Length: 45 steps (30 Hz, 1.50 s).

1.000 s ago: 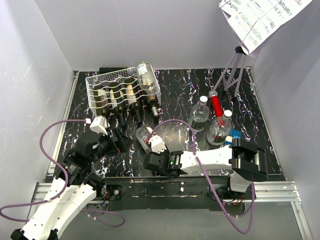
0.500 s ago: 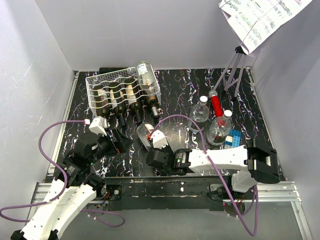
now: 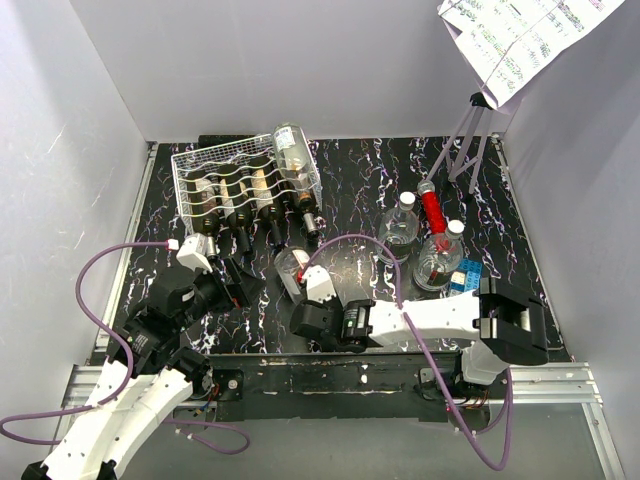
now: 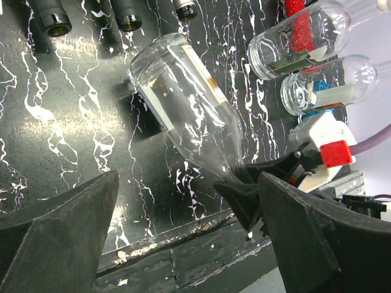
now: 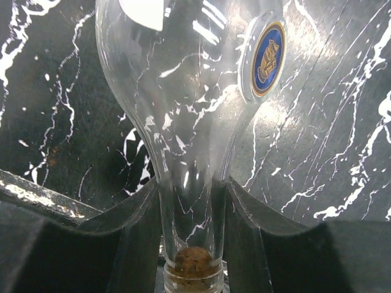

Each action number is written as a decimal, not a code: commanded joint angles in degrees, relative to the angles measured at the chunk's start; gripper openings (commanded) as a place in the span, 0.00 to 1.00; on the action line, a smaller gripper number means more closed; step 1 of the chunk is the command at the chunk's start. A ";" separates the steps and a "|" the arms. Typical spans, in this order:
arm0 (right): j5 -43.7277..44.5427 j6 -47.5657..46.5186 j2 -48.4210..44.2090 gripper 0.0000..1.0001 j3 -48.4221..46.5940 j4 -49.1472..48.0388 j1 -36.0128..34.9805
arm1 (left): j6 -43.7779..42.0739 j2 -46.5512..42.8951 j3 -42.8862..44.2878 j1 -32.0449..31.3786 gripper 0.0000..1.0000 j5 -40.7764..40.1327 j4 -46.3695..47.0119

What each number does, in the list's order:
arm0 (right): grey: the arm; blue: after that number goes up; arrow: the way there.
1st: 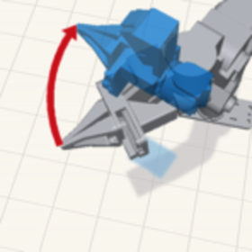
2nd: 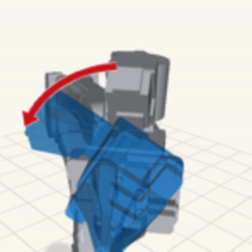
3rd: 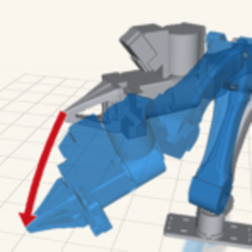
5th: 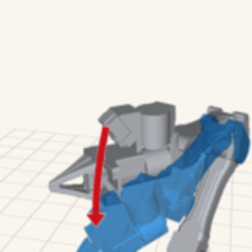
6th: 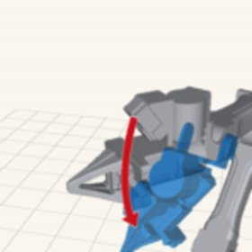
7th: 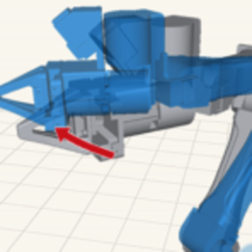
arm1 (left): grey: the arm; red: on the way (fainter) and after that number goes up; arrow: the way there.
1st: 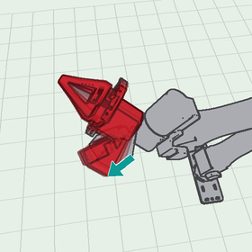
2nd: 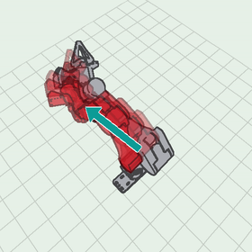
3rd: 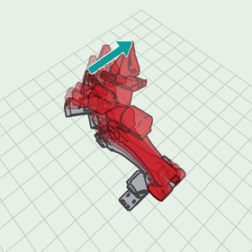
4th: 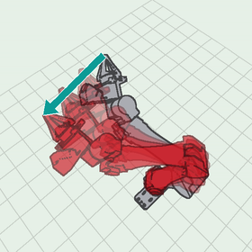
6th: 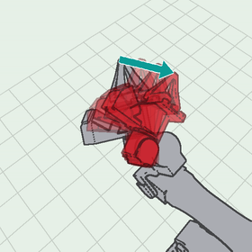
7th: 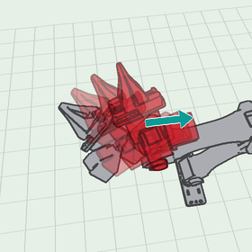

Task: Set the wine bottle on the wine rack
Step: Pick up the wine bottle from the center of the board.

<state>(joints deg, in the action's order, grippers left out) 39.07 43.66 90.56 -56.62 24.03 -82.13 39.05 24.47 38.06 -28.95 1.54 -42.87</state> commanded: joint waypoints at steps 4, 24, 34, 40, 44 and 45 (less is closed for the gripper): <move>-1.80 2.31 4.09 0.04 -0.86 0.05 0.39 | 0.15 0.14 -0.71 -0.05 0.98 0.04 0.95; -5.14 -1.29 9.72 0.80 -1.56 -6.54 3.90 | -0.29 0.40 -0.62 -0.05 0.98 -0.49 0.60; -6.20 -4.90 11.83 0.61 -4.29 -7.07 6.10 | -0.73 1.11 -0.27 -0.05 0.98 -0.75 0.42; -4.71 -3.32 12.53 0.36 -3.67 -6.72 6.45 | -0.55 1.02 -0.53 -0.05 0.98 -0.66 0.60; -2.51 -3.32 13.41 0.01 -4.20 -6.37 6.63 | -0.46 1.02 -0.53 -0.05 0.98 -0.57 0.60; -1.81 -3.32 13.58 0.01 -4.37 -6.63 6.63 | -0.46 1.02 -0.53 -0.05 0.98 -0.49 0.60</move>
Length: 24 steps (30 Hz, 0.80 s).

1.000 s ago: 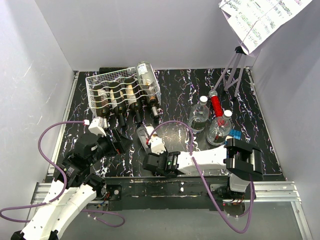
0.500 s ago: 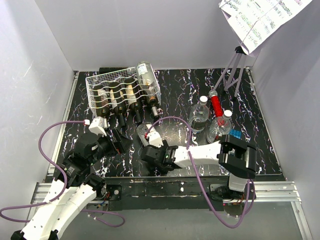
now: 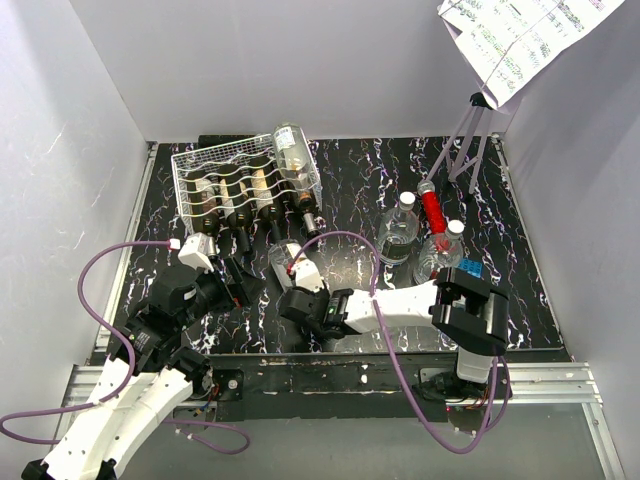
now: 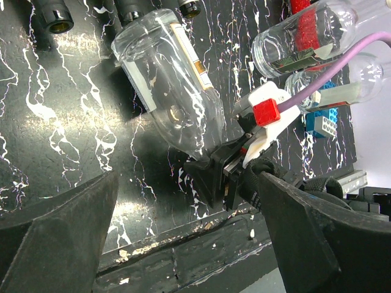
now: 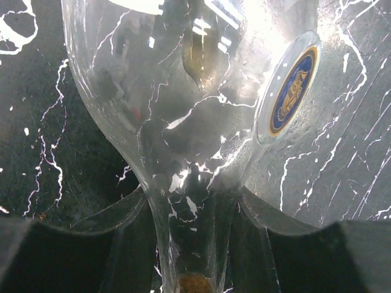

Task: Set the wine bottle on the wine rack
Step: Pick up the wine bottle from the center of the board.

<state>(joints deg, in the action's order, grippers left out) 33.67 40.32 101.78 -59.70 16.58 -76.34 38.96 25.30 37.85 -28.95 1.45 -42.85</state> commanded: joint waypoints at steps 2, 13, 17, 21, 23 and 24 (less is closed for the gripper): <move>4.91 -0.67 2.46 0.01 -1.12 -0.49 0.84 | -0.38 0.19 -0.23 -0.06 0.98 -0.40 0.49; 11.50 -7.70 -3.60 0.01 2.92 -12.26 0.75 | 0.33 0.28 -0.14 -0.05 0.98 0.22 1.01; 12.65 -9.29 -6.06 0.01 4.33 -14.64 0.75 | 0.85 0.36 -0.58 -0.05 0.98 0.74 1.80; 13.17 -9.64 -8.61 0.01 6.35 -15.96 0.49 | 1.21 0.54 -1.19 0.03 0.98 1.27 2.51; 13.61 -9.82 -9.66 0.01 7.05 -17.81 0.22 | 1.29 0.63 -1.54 -0.05 0.98 1.45 2.86; 13.79 -9.99 -10.28 0.01 7.23 -18.07 0.05 | 1.38 0.72 -1.46 -0.05 0.98 1.53 2.95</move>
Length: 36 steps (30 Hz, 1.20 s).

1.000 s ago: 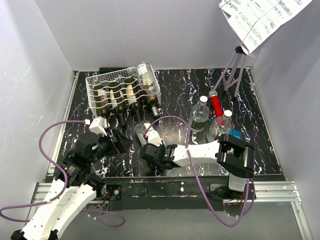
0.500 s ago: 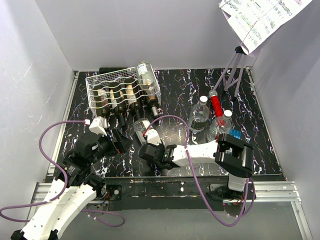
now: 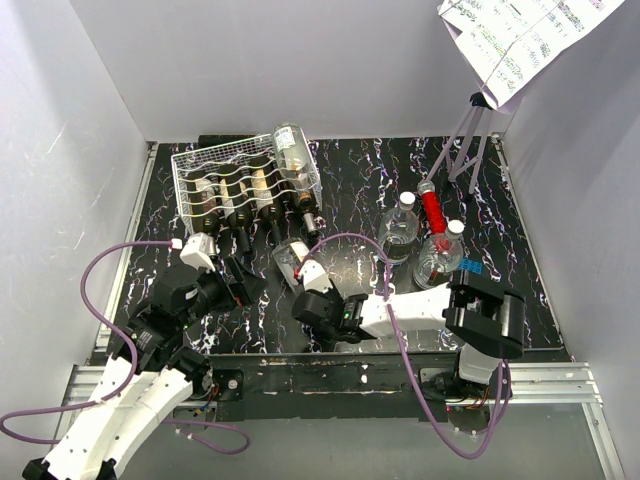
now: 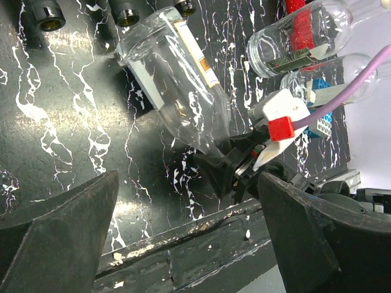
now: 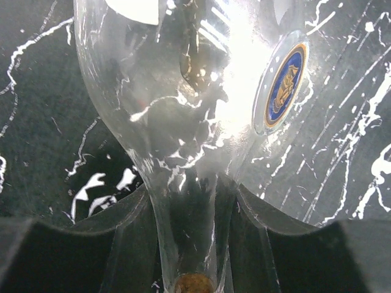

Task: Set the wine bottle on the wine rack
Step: Pick up the wine bottle from the center of the board.

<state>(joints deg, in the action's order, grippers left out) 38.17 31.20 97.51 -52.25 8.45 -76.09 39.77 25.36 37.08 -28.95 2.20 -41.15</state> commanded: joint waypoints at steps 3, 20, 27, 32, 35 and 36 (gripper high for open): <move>9.90 -1.58 -7.60 0.01 -0.05 -10.38 -0.72 | 0.57 0.83 -0.52 -0.05 0.98 0.79 1.33; 9.64 -2.73 -10.85 0.01 -3.13 -8.62 -2.30 | 0.48 0.83 2.03 -0.06 0.98 -0.27 0.62; 10.61 -0.70 -13.84 0.01 -0.57 -8.63 -2.92 | 2.15 1.09 -0.52 -0.05 0.98 1.05 3.44; 9.73 -0.36 -12.62 0.01 -1.10 -8.54 -2.92 | 6.88 2.58 -4.28 -0.05 0.98 1.93 6.94; 8.32 0.87 -12.61 0.01 0.65 -8.89 -3.01 | 11.37 5.21 -9.82 -0.05 0.98 5.00 15.01; 7.89 1.14 -12.70 0.01 1.18 -8.97 -3.09 | 12.78 7.14 -11.14 -0.05 0.98 5.45 17.91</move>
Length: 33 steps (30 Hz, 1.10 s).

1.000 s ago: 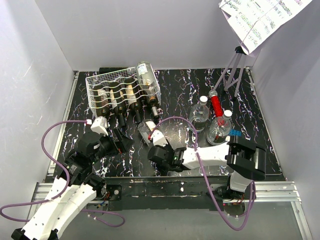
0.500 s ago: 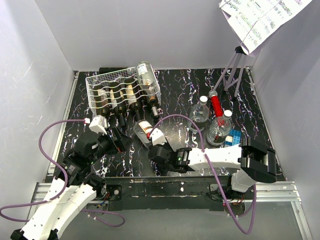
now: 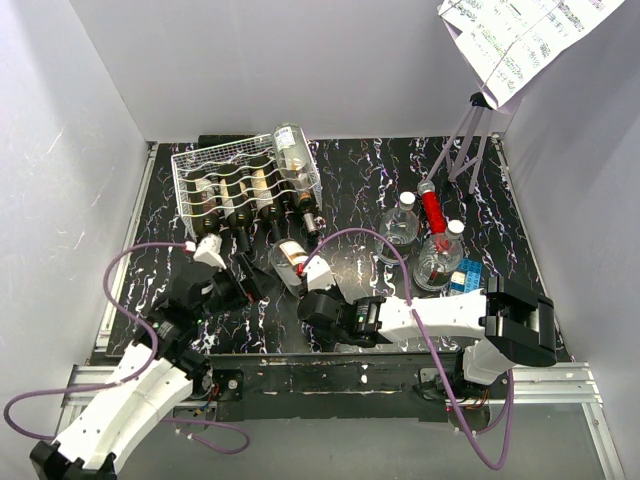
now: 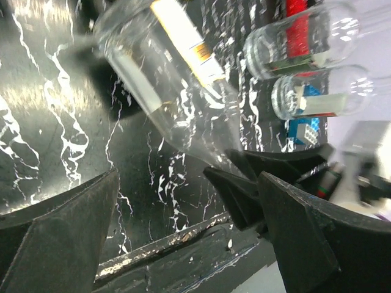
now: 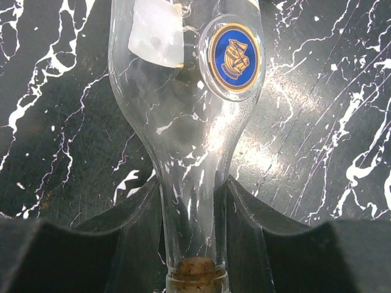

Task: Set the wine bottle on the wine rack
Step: Pick up the wine bottle from the center of the board.

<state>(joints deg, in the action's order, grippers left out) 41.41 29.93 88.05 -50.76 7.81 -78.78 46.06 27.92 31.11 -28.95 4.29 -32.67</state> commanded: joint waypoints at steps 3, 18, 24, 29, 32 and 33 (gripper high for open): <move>3.51 2.67 -3.85 0.01 0.93 -8.95 -0.58 | 8.43 12.39 -7.03 0.03 0.98 4.93 17.44; 1.66 0.13 -2.27 0.01 1.63 -11.24 -1.63 | 14.49 35.96 -0.27 0.12 0.98 0.19 28.45; 1.83 -1.63 -1.21 0.01 1.02 -11.50 -2.43 | 15.64 45.72 7.63 0.03 0.98 -1.66 18.97; 1.66 -2.60 -0.08 0.01 0.40 -11.94 -2.78 | 14.50 51.43 11.33 0.03 0.98 -1.83 16.76; 1.48 -2.86 0.28 0.01 0.14 -11.94 -2.87 | 13.79 54.51 12.57 0.03 0.98 -1.40 15.53; 1.31 -3.12 0.45 0.01 0.05 -12.12 -2.87 | 13.70 55.13 12.57 0.03 0.98 -1.31 15.44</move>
<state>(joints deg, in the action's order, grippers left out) 42.33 28.49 88.84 -48.05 2.39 -80.40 61.10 79.85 42.54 -28.95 5.02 -14.06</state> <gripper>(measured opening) 0.468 0.981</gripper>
